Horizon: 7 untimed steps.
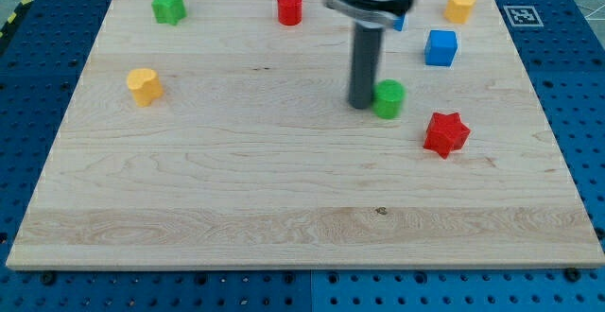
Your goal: Move the green circle towards the right center
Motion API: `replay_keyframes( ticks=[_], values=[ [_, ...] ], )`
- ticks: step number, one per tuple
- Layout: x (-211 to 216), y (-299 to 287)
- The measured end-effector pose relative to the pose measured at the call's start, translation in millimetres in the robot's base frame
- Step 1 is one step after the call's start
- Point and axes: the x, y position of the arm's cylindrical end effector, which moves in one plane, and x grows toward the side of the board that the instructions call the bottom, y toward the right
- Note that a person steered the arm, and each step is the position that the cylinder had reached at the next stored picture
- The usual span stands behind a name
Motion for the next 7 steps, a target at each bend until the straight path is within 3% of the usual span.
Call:
replay_keyframes(
  ticks=[1,3,5,6,7],
  values=[
    [5.5,71.1],
    [25.2,79.8],
    [29.8,149.8],
    [12.2,149.2],
    [24.3,138.4]
  ],
)
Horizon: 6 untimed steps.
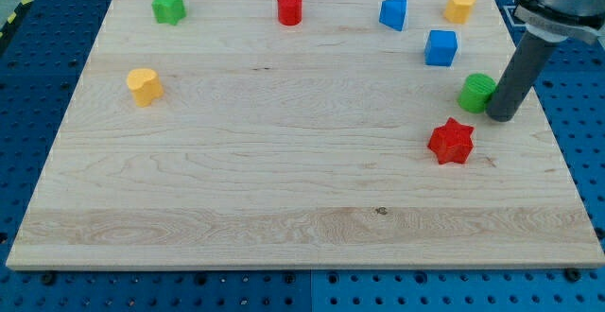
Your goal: Move the green circle towards the right center
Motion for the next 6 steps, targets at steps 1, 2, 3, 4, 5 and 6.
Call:
replay_keyframes(
  ticks=[1,2,3,4,5,6],
  values=[
    [12.4,-9.2],
    [-3.1,-38.2],
    [-20.6,-56.4],
    [-25.6,-43.8],
    [-25.5,-6.2],
    [-25.5,-1.6]
  ],
)
